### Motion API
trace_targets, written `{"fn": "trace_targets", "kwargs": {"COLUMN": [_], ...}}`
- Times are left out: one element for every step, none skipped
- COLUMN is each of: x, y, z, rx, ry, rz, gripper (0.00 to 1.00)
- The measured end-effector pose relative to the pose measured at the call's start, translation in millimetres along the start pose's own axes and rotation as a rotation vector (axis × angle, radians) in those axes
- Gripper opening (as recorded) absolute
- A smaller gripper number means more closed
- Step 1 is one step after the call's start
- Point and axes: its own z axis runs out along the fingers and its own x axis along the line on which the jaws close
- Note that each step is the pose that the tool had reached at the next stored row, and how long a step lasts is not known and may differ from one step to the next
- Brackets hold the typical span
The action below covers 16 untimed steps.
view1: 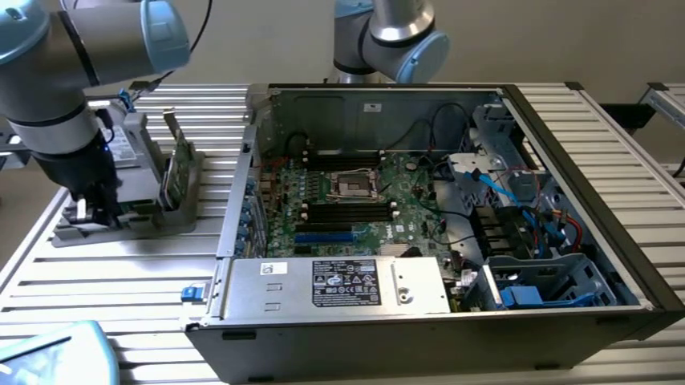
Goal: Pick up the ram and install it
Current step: 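Pick up the ram and move it above insertion slot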
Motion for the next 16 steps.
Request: {"fn": "trace_targets", "kwargs": {"x": [0.1,0.2,0.4,0.6,0.7,0.7,0.7,0.8,0.9,1.0,1.0,0.8,0.7,0.7,0.6,0.4], "y": [-0.5,-1.2,-2.2,-3.3,-3.6,-3.6,-3.7,-3.8,-4.0,-4.1,-4.2,-4.1,-3.9,-3.6,-3.4,-3.3], "z": [0.1,0.1,0.3,0.5,0.9,1.3,1.9,2.9,4.2,5.6,6.3,6.7,6.8,6.8,6.9,7.0], "rx": [-0.0003,-0.0004,-0.0002,-0.0004,-0.0002,-0.0004,-0.0005,-0.0004,-0.0005,-0.0004,-0.0004,-0.0004,-0.0005,-0.0006,-0.0005,-0.0002], "ry": [0.0002,0.0002,0.0002,0.0004,0.0003,0.0003,0.0004,0.0004,0.0004,0.0004,0.0004,0.0004,0.0004,0.0004,0.0001,-0.0001], "rz": [0.0,-0.001,-0.002,-0.002,-0.003,-0.003,-0.003,-0.003,-0.003,-0.003,-0.003,-0.003,-0.003,-0.003,-0.003,-0.003], "gripper": [0.33,0.33,0.33,0.33,0.33,0.33,0.33,0.33,0.33,0.33,0.33,0.33,0.33,0.33,0.33,0.33]}}
